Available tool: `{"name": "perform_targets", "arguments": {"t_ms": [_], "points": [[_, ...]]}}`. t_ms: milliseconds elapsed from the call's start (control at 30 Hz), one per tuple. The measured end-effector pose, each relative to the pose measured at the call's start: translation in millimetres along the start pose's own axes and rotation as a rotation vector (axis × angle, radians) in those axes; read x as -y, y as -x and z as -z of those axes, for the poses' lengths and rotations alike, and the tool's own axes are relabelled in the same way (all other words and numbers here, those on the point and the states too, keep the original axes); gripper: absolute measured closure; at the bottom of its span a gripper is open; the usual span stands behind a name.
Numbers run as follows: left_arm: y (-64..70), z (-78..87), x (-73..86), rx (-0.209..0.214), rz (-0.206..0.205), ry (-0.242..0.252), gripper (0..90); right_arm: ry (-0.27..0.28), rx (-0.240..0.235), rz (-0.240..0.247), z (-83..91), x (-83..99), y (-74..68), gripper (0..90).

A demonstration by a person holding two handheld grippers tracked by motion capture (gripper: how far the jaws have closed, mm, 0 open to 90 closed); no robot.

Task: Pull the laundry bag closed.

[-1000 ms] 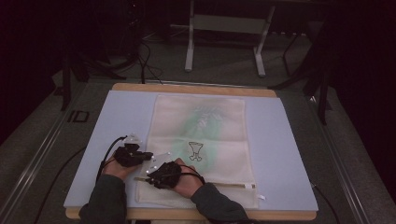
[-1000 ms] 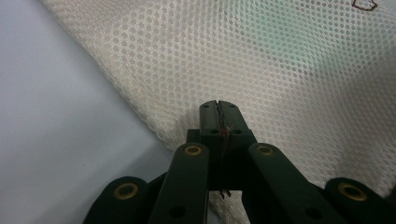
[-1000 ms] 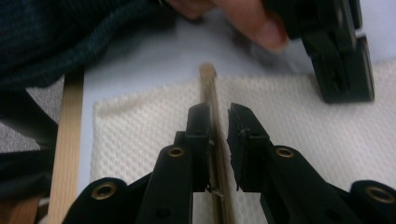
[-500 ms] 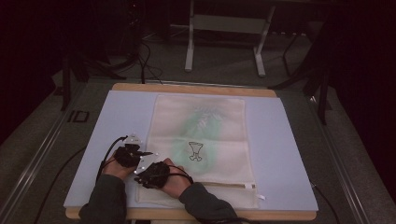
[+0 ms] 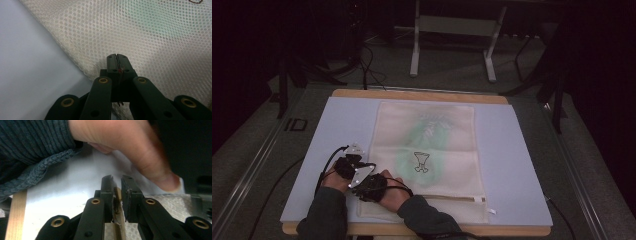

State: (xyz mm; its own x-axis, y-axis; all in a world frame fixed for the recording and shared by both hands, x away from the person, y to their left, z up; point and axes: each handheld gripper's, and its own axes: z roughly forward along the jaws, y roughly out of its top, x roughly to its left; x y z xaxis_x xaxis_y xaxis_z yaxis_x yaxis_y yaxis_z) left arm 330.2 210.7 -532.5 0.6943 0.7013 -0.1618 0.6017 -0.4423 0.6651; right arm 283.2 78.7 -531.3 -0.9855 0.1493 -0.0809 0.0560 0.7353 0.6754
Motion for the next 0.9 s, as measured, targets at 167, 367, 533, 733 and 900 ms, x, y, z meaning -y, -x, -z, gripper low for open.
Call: {"name": "perform_targets", "arguments": {"t_ms": [167, 367, 533, 733, 900], "points": [[-0.3, 0.0, 0.1, 0.002, 0.0, 0.0, 89.2, -0.007, 0.001, 0.005, 1.4, -0.6, -1.2, 81.4], [-0.6, -0.1, 0.2, 0.006, 0.004, 0.002, 89.2, 0.008, -0.006, 0.011, 7.3, 2.2, -1.4, 81.3], [-0.7, -0.1, 0.2, 0.007, 0.006, 0.003, 89.2, 0.022, -0.005, 0.007, 15.3, 5.4, -0.5, 81.3], [-0.6, -0.3, 0.3, 0.007, 0.008, 0.006, 89.2, 0.048, -0.002, -0.014, 25.7, 11.3, 2.2, 81.3], [-0.8, -0.1, 0.3, 0.008, 0.007, 0.002, 89.1, 0.066, 0.001, -0.029, 33.1, 17.7, 4.4, 81.2]]}}
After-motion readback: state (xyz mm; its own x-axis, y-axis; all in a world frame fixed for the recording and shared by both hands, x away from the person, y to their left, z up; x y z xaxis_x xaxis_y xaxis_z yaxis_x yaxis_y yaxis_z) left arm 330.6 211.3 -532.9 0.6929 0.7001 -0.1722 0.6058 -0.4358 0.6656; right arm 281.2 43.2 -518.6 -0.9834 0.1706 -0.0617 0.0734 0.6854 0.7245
